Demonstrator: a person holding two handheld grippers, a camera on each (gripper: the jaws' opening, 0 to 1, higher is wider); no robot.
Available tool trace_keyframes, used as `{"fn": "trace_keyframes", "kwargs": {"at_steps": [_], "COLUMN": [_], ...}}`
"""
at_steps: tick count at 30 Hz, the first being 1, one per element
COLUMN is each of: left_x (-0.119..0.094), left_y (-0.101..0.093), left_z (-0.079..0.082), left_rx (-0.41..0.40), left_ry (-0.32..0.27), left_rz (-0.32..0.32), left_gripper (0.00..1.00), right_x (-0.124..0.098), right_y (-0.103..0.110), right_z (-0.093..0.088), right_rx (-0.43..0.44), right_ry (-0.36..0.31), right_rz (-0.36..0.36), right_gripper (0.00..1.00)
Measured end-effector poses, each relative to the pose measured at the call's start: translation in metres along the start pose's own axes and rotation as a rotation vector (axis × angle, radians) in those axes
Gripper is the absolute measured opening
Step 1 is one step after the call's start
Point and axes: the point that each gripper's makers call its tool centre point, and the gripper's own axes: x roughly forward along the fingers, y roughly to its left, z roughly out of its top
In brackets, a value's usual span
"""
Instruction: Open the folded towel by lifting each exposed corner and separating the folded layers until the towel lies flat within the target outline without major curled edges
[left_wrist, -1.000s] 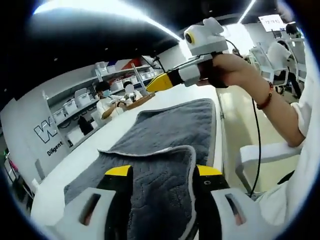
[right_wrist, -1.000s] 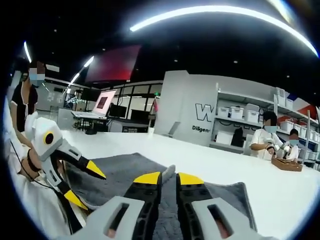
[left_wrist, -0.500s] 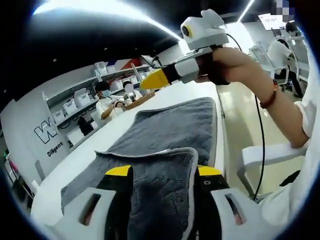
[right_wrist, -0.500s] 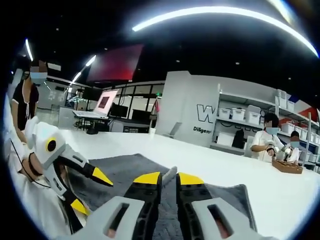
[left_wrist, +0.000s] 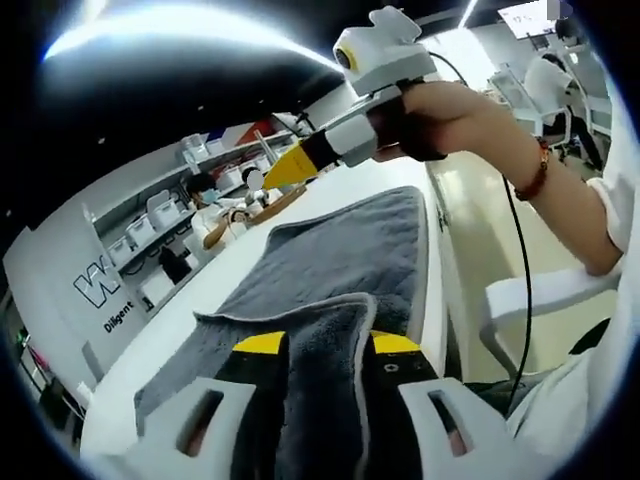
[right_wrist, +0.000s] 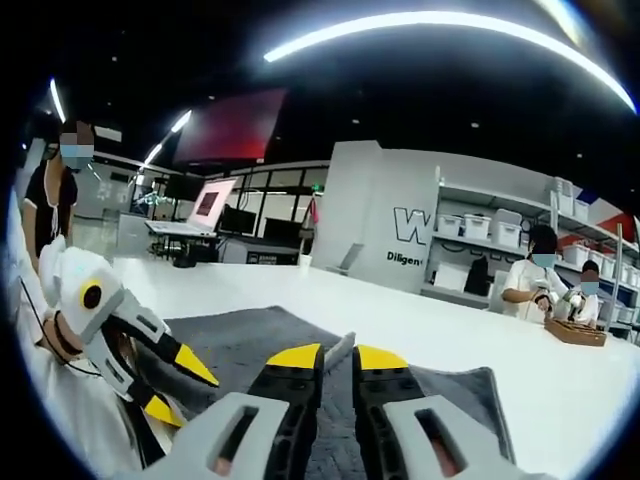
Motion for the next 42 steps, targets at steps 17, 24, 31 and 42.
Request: {"fn": "trace_keyframes", "kwargs": {"at_steps": [17,24,31,42], "left_x": [-0.002,-0.005,-0.009,-0.010], "left_y": [-0.008,-0.005,-0.003,-0.002], "left_z": [0.005,0.011,0.013,0.017], "left_rx": [-0.009,-0.077,-0.173,-0.198], "left_ry": [-0.056,-0.104,-0.148,-0.155], "left_rz": [-0.044,-0.049,-0.074,-0.084], "left_gripper": [0.02,0.01,0.01,0.01], "right_x": [0.005,0.016,0.022,0.039], "right_y": [0.004,0.019,0.029,0.033], "right_z": [-0.004,-0.008,-0.003,-0.003], "right_rx": [0.009,0.031,0.030,0.008], "right_ry": [0.007,0.018,0.000,0.023], "right_rz": [0.013,0.065,0.105,0.144], "right_gripper": [0.05,0.06,0.07,0.07]}}
